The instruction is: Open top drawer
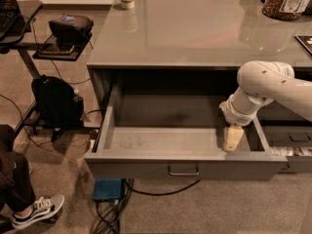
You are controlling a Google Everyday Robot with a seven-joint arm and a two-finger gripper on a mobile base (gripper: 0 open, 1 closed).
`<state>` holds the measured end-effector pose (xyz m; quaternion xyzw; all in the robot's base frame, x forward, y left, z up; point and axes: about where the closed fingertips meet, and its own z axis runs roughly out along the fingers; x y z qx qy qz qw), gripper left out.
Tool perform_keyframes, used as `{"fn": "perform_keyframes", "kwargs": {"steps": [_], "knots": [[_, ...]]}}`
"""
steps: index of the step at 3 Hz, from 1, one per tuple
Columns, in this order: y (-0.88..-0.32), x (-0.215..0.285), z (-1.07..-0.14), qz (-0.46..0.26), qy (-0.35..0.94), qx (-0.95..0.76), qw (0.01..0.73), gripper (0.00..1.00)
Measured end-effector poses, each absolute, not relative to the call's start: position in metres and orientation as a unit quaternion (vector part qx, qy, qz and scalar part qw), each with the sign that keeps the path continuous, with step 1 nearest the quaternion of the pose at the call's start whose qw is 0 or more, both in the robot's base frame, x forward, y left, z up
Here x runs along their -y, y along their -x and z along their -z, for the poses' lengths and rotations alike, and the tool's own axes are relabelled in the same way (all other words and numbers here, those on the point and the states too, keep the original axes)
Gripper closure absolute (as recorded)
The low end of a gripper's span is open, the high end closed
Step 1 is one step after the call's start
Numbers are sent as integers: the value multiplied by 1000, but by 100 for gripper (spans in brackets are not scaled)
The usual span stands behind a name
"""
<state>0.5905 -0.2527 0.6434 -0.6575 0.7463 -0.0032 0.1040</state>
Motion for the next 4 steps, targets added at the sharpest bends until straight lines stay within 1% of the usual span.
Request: {"fn": "perform_keyframes", "kwargs": {"steps": [1,2,3,4], "knots": [[-567,254,-641,-14,649,-753,108,0],[-568,254,-641,-14,648,-753,108,0],[-537,258,-639,-27,634,-765,110,0],[-539,257,-639,-27,634,-765,110,0]]}}
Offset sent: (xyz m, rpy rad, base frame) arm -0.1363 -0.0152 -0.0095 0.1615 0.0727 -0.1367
